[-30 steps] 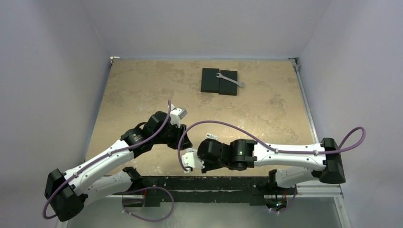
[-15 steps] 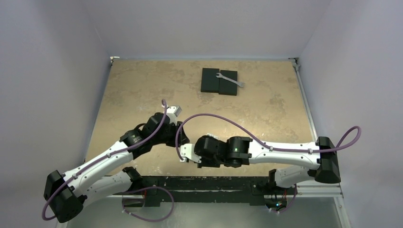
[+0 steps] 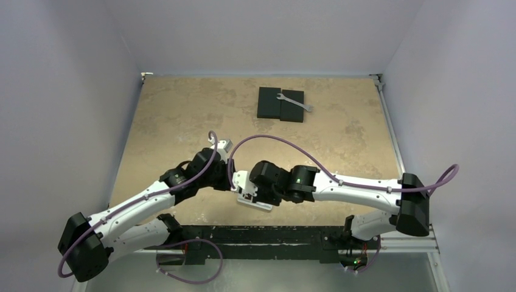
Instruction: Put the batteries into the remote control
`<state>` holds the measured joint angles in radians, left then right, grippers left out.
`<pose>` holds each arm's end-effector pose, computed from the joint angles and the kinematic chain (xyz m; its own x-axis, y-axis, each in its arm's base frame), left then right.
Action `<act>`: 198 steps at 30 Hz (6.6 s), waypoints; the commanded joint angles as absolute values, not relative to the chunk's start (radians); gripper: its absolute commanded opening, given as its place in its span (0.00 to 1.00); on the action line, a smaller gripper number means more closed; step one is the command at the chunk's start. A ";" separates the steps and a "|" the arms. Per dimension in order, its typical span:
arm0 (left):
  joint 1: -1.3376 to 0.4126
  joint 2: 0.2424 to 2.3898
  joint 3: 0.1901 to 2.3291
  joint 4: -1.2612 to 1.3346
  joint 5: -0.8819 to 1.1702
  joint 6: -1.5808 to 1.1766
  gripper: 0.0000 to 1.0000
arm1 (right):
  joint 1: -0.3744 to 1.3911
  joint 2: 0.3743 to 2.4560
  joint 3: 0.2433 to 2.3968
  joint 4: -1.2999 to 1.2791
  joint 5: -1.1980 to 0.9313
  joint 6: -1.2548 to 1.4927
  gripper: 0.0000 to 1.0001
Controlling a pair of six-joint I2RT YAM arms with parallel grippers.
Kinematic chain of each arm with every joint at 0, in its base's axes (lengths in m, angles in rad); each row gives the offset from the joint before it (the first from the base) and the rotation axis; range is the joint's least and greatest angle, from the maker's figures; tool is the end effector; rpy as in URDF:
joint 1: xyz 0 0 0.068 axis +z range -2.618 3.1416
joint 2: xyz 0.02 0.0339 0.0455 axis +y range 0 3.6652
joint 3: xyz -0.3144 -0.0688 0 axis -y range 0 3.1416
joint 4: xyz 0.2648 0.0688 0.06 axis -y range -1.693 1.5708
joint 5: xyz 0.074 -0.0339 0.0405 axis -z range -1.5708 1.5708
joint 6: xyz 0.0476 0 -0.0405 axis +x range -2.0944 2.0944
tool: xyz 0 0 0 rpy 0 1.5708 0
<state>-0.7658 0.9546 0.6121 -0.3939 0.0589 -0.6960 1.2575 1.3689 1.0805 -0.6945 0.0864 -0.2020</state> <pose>0.1407 -0.1392 0.2560 -0.8353 -0.0847 -0.5432 0.2447 0.8275 -0.5054 0.0949 0.2796 0.3027 -0.0640 -0.8462 -0.5289 -0.9655 0.1866 -0.1816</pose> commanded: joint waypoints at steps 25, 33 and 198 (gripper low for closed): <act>-0.760 1.031 0.507 -0.299 -0.105 -0.751 0.32 | 1.175 1.603 1.161 -0.609 -0.037 -0.176 0.00; -0.755 1.044 0.492 -0.284 -0.107 -0.750 0.32 | 1.172 1.647 1.179 -0.594 -0.048 -0.170 0.00; -0.745 1.157 0.411 -0.073 0.139 -0.821 0.36 | 1.137 1.495 0.846 -0.198 0.126 0.405 0.23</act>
